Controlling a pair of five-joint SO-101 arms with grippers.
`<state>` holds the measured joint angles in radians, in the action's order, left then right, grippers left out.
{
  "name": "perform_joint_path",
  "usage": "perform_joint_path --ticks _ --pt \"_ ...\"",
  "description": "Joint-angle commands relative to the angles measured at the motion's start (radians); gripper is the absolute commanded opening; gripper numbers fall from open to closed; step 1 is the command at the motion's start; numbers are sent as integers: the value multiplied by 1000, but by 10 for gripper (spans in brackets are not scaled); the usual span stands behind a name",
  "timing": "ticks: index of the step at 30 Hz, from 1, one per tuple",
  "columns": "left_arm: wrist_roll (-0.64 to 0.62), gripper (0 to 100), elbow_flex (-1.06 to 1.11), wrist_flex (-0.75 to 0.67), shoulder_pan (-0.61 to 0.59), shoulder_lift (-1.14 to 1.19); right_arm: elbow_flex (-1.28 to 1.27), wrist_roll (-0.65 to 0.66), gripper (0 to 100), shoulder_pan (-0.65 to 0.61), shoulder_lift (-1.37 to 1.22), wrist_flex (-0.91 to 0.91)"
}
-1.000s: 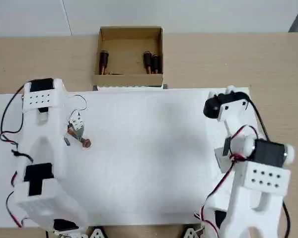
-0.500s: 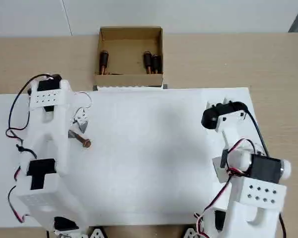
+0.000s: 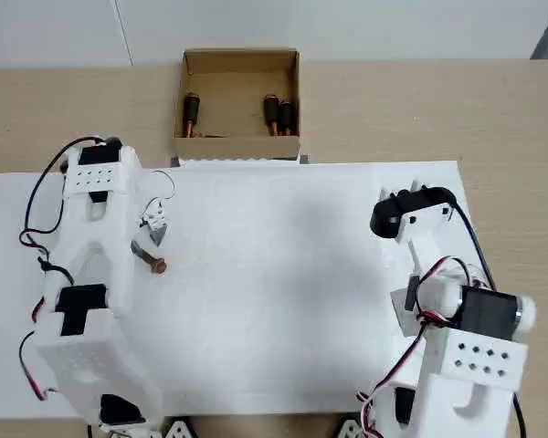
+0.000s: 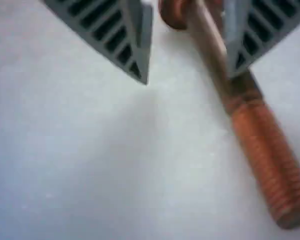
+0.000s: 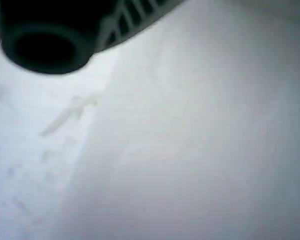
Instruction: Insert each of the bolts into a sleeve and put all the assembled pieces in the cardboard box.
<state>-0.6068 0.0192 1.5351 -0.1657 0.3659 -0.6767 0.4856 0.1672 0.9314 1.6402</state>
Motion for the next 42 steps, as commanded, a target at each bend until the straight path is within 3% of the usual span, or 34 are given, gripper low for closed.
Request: perform_joint_path --ticks 1,24,28,31,39,42 --pt "-8 101 1 17 0 52 6 -8 4 8 16 -7" --pt "-3 100 -44 127 2 69 6 -11 4 8 18 -7" --pt "-3 4 -44 126 2 69 6 -11 4 10 18 -7" --pt "-3 4 -45 126 2 69 6 -11 4 10 18 -7" --pt "-11 6 -231 210 2 68 6 -11 4 8 18 -8" --pt "-120 6 -328 216 0 68 6 -11 4 8 18 -13"
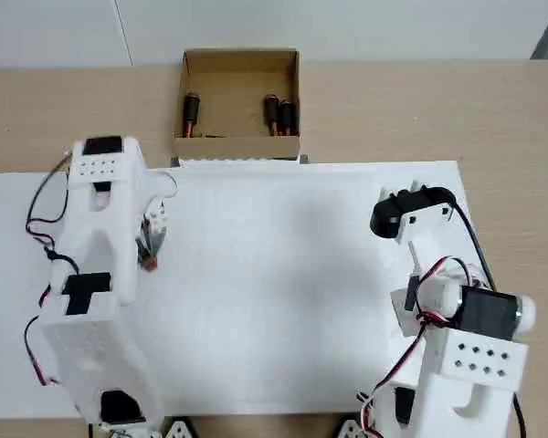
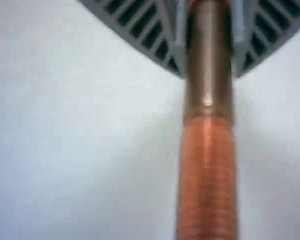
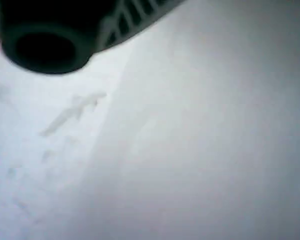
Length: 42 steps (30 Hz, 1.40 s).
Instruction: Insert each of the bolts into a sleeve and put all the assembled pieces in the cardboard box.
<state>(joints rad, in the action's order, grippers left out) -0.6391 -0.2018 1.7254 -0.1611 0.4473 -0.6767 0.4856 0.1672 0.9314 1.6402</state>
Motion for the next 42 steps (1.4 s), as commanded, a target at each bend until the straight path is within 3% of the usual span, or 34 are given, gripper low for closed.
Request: perform_joint_path --ticks 1,6,12,19,27,34,37,39,42 --pt "-138 6 -131 26 -5 -14 6 -11 4 7 18 -13" --pt "-411 7 -194 26 2 -11 6 -11 4 8 16 -16" --pt "-922 10 -194 11 -8 -3 6 -11 4 8 13 -13" --pt "-1138 9 -194 5 -14 -3 6 -11 4 5 8 -18" --pt "-1146 24 -194 5 -12 -3 6 -11 4 8 8 -18" --pt "-1036 238 -194 5 3 -11 5 -11 4 8 8 -18" --pt "-1002 258 -194 8 9 -11 5 -11 4 8 8 -18" --pt "-933 258 -194 8 8 -11 5 -11 4 8 8 -18" --pt "-721 258 -194 8 0 -12 5 -11 4 8 8 -18"
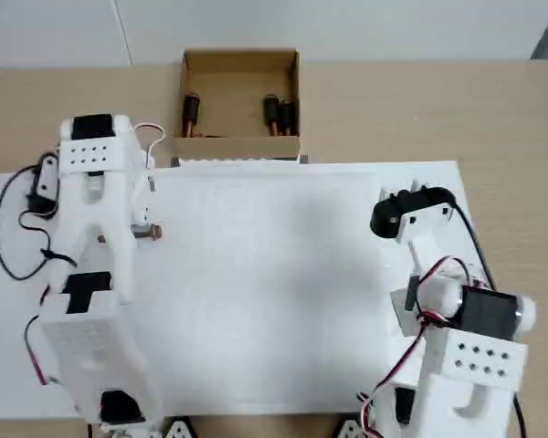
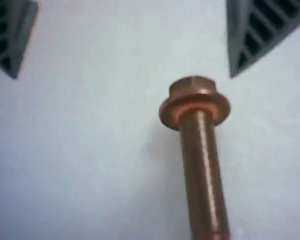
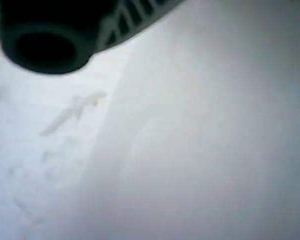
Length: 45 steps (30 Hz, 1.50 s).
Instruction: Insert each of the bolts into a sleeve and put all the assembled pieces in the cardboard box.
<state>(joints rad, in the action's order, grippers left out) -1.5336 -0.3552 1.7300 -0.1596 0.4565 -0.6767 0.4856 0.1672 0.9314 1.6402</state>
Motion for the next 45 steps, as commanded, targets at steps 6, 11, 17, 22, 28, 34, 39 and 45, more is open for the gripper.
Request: perform_joint_path --ticks 6,11,17,22,28,34,39,45 --pt "729 258 -42 5 -38 -21 5 -9 4 8 8 -18" --pt "1192 258 -42 8 -81 -21 5 -6 4 8 8 -13" --pt "1662 258 -42 8 -120 -21 5 -6 4 5 8 -8" --pt "2025 258 -42 8 -120 -21 5 -8 4 5 8 -5" --pt "2473 258 -42 6 -121 -21 5 -5 4 5 8 4" --pt "2688 258 -42 2 -127 -12 5 -5 4 5 8 4" --pt "2766 258 -41 -2 -115 -11 5 -5 4 4 8 4" --pt "2782 258 -36 -149 -94 37 3 -5 4 4 8 4"
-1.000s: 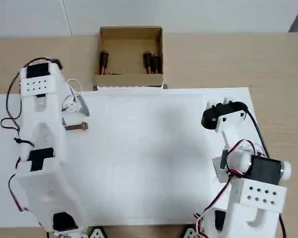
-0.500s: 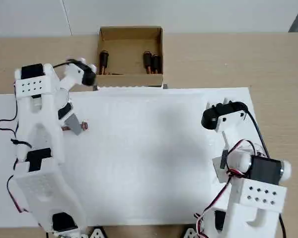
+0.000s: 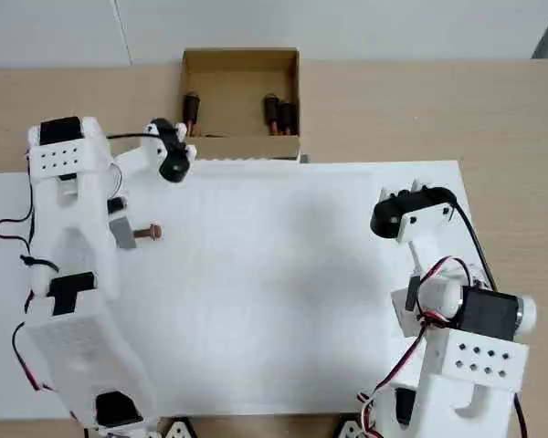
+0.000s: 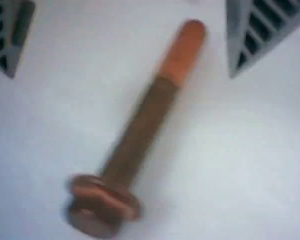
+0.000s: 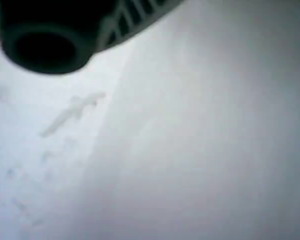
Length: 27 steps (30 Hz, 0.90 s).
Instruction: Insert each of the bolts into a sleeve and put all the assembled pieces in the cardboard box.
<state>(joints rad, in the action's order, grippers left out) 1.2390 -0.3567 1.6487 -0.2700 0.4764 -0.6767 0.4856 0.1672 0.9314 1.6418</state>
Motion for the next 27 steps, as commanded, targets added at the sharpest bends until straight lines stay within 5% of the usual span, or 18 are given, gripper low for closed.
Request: perform_joint_path --ticks 1,12,20,27 --pt "9 258 -38 -80 21 40 3 -5 4 4 8 4" --pt "6 255 -36 -86 55 106 -18 -3 4 4 8 4" --pt "6 78 -39 -86 58 183 -18 -3 4 4 10 4" --pt "6 58 -41 -81 58 218 -18 -3 4 4 12 4"
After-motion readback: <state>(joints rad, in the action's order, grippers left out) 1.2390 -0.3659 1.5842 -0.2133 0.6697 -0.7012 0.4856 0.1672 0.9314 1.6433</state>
